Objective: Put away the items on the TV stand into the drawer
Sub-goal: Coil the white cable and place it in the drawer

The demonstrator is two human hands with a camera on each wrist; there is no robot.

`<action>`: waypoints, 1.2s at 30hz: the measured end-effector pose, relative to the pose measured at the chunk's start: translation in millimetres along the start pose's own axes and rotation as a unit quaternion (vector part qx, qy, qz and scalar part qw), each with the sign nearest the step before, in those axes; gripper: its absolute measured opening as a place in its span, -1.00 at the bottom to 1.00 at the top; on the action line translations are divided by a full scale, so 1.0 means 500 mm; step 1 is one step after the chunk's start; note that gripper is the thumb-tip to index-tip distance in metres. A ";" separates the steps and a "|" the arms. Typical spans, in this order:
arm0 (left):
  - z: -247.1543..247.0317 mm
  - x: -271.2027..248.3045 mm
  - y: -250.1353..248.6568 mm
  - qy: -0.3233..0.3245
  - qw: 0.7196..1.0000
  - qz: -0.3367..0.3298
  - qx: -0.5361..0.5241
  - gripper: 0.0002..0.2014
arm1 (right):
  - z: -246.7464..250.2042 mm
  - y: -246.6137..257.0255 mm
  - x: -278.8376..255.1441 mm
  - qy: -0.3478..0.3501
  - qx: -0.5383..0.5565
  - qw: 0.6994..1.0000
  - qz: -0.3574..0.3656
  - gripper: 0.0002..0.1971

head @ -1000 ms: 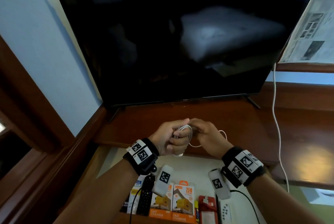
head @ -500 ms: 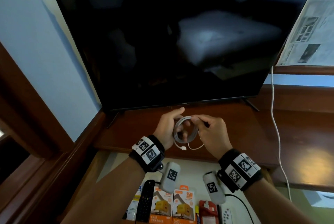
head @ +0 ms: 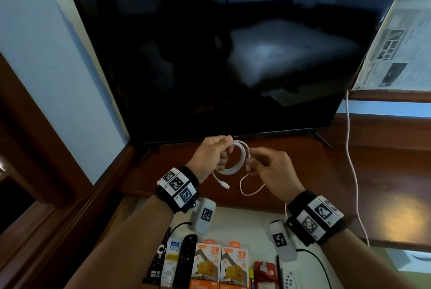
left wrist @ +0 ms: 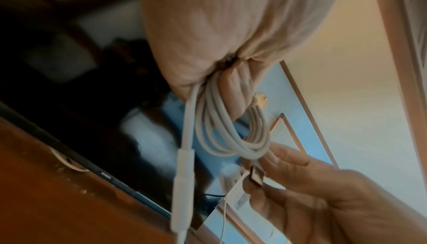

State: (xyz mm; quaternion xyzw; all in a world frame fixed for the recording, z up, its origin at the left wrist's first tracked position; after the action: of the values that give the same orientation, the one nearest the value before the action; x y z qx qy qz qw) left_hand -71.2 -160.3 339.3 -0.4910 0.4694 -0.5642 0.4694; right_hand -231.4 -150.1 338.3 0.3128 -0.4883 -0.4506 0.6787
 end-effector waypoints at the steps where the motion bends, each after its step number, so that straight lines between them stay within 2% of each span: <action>1: -0.002 -0.001 -0.004 0.008 1.000 0.000 0.000 -0.62 | 0.011 0.000 0.008 -0.024 -0.005 1.000 0.005 -0.81; 4: -0.016 -0.006 -0.009 0.037 0.999 0.004 0.000 -0.62 | 0.033 0.004 0.025 -0.071 -0.001 0.997 -0.006 -0.84; 8: -0.042 -0.012 -0.022 0.065 0.998 -0.011 0.022 -0.64 | 0.026 -0.004 0.035 -0.068 0.129 0.986 -0.080 -0.85; 11: -0.034 -0.006 -0.028 0.044 0.998 -0.015 0.032 -0.64 | 0.015 0.005 0.032 -0.026 0.161 0.983 -0.089 -0.88; 17: -0.024 0.006 -0.034 0.026 0.999 -0.006 0.041 -0.60 | -0.007 0.004 0.019 0.072 0.176 0.974 -0.120 -0.69; 20: -0.031 0.008 -0.043 0.009 0.998 -0.011 0.054 -0.59 | -0.014 0.035 0.009 0.107 0.100 0.987 -0.063 -0.73; 23: -0.051 0.005 -0.058 0.009 0.998 -0.010 0.060 -0.61 | -0.015 0.048 0.003 0.075 -0.019 0.997 0.014 -0.81; 28: -0.074 0.002 -0.069 0.036 0.998 -0.002 0.051 -0.61 | 0.000 0.029 0.003 0.039 -0.049 0.998 0.007 -0.89; 33: -0.081 0.009 -0.065 0.066 0.997 0.015 0.044 -0.64 | 0.034 0.062 -0.002 -0.046 -0.074 0.994 0.060 -0.76; 35: -0.083 0.008 -0.067 0.081 0.995 0.025 0.050 -0.63 | 0.038 0.083 -0.009 -0.054 -0.066 0.993 0.076 -0.95; 36: -0.085 0.007 -0.066 0.089 0.994 0.032 0.054 -0.63 | 0.036 0.087 -0.011 -0.055 -0.061 0.993 0.080 -0.95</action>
State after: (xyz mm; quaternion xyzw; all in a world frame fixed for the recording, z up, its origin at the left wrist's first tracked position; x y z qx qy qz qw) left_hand -116.2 -156.8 368.9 -0.3978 0.4938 -0.6143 0.4696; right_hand -235.9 -127.5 380.1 0.2055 -0.5203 -0.4401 0.7024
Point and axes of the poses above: each hand's wrist, its own x-axis towards the middle knuckle, its own z-axis out of the back of the hand, y = z × x, the point moved 9 cm from there along x, towards the middle knuckle, and after that the axes turned 7 degrees about -y, right-handed, at the moved point
